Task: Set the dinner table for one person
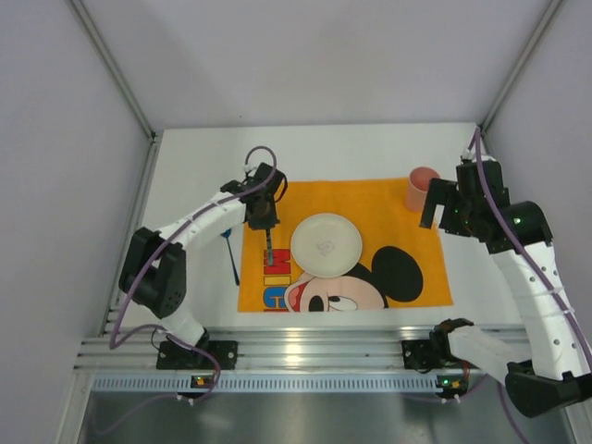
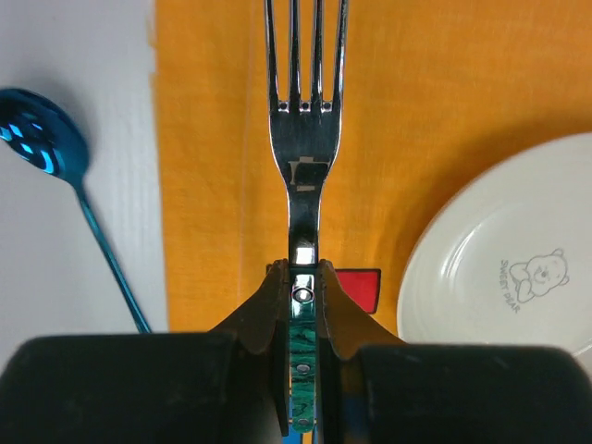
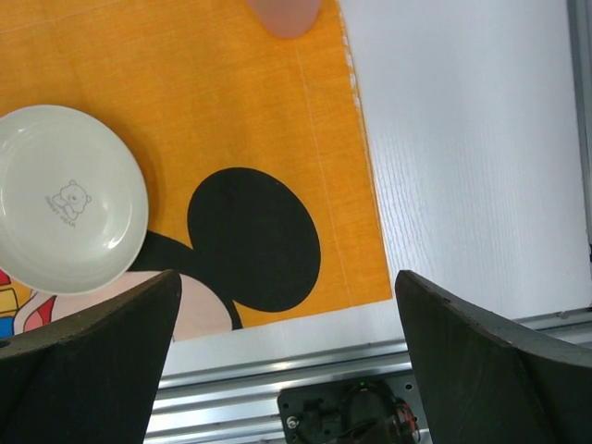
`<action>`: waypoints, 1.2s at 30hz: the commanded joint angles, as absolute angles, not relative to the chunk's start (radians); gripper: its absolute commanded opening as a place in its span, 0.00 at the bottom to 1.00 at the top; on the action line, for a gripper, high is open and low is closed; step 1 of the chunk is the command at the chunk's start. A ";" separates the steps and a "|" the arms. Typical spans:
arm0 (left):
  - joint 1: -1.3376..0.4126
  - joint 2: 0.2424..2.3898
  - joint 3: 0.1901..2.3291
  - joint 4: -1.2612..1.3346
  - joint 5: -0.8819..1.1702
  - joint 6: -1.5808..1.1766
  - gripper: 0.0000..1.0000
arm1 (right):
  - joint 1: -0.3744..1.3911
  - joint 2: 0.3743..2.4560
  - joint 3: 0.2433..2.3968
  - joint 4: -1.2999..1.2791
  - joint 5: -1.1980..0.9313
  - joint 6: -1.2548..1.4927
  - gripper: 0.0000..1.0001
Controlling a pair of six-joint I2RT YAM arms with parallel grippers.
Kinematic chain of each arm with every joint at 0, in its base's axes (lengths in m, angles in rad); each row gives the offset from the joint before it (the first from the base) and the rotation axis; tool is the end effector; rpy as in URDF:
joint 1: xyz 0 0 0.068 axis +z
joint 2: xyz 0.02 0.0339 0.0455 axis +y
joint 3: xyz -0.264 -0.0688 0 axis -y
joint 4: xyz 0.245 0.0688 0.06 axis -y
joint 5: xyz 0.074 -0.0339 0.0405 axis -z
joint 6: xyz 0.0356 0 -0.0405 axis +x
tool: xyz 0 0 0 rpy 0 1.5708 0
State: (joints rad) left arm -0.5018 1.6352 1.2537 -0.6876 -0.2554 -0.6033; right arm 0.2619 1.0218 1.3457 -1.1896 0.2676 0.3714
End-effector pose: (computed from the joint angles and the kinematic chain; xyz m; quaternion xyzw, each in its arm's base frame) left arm 0.3014 -0.1551 0.2463 -0.0803 0.9580 -0.0242 0.2743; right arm 0.1624 0.0338 0.3911 0.0969 0.9262 -0.0124 0.3642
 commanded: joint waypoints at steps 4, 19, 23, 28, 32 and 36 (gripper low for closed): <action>-0.541 1.742 1.206 -0.661 -0.221 -0.672 0.00 | 0.268 0.954 1.313 -1.161 0.290 0.385 1.00; -0.543 1.761 1.200 -0.644 -0.299 -0.575 0.50 | 0.268 0.913 1.295 -1.204 0.308 0.396 1.00; -0.502 1.663 1.184 -0.646 -0.285 -0.575 0.57 | 0.268 0.914 1.295 -1.203 0.311 0.397 1.00; -0.362 1.597 1.105 -0.637 -0.253 -0.560 0.54 | 0.268 0.916 1.286 -1.198 0.307 0.397 1.00; -0.282 1.566 1.030 -0.623 -0.244 -0.529 0.48 | 0.268 0.923 1.289 -1.198 0.304 0.390 1.00; -0.244 1.569 0.988 -0.595 -0.245 -0.512 0.43 | 0.268 0.931 1.298 -1.200 0.305 0.380 1.00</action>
State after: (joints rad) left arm -0.2535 1.5875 1.0103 -0.6319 -0.2508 -0.5426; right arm 0.2619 0.9268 1.2823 -1.1992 0.2871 0.3882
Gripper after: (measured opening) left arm 0.435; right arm 0.996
